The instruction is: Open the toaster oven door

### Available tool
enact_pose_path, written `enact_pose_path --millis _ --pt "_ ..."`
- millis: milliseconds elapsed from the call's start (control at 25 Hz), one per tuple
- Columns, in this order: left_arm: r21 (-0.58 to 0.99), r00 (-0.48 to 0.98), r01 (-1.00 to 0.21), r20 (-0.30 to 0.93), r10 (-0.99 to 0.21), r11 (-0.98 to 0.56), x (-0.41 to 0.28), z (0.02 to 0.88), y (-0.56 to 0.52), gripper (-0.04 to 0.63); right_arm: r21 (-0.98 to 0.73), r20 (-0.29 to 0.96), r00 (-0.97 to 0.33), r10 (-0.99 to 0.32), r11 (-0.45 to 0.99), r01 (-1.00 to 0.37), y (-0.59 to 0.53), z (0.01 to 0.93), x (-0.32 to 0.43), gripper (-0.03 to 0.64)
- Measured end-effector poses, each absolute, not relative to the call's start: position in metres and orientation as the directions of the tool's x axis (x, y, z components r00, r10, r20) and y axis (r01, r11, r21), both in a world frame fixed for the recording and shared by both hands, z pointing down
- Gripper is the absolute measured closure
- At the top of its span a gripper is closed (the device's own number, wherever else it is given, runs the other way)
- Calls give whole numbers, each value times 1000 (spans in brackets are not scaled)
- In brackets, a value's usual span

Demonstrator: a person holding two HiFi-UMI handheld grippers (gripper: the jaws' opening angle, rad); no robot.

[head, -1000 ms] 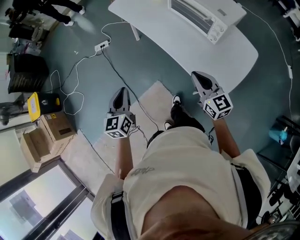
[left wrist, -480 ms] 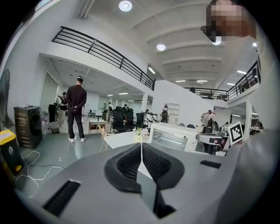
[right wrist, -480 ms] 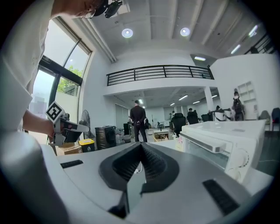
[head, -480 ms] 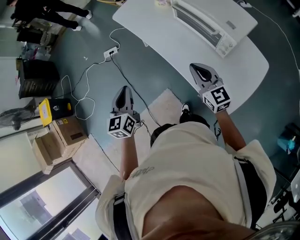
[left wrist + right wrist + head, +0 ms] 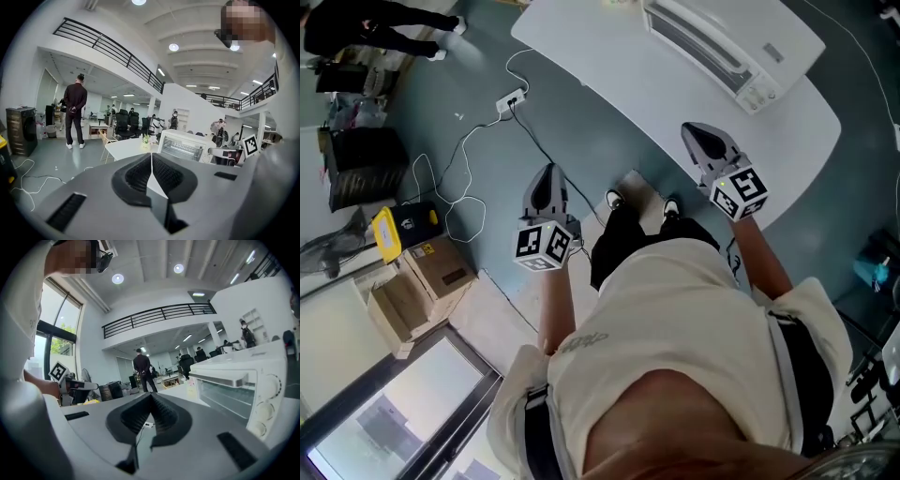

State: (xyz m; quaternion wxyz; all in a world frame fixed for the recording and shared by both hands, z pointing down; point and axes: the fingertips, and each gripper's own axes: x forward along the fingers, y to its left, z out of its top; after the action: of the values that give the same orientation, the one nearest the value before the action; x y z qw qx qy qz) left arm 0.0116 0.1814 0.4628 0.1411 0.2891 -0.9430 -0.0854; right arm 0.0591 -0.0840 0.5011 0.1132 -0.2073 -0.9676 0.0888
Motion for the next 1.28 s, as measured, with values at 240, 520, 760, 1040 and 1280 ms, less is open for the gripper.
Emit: enact_pose_path --millis 240,520,760,1040,1280 --pt "289 -738 -595 173 -652 750 -51 478 179 572 -158 172 -933 317 944 291 -82 494 11 612" --pt "203 -645 -737 72 -761 644 -110 432 179 572 -113 152 -966 211 974 196 -51 454 -16 612" --pt "206 -524 -821 100 -846 533 -158 441 179 572 -91 154 -986 59 995 46 -41 452 -23 612" --pt "232 -472 -852 45 -880 469 -183 433 172 572 -92 228 -968 -107 987 -131 -65 454 2 612" --pt "235 -417 -875 77 -906 423 -202 445 143 572 -63 221 -962 -162 982 -179 -95 455 -11 612"
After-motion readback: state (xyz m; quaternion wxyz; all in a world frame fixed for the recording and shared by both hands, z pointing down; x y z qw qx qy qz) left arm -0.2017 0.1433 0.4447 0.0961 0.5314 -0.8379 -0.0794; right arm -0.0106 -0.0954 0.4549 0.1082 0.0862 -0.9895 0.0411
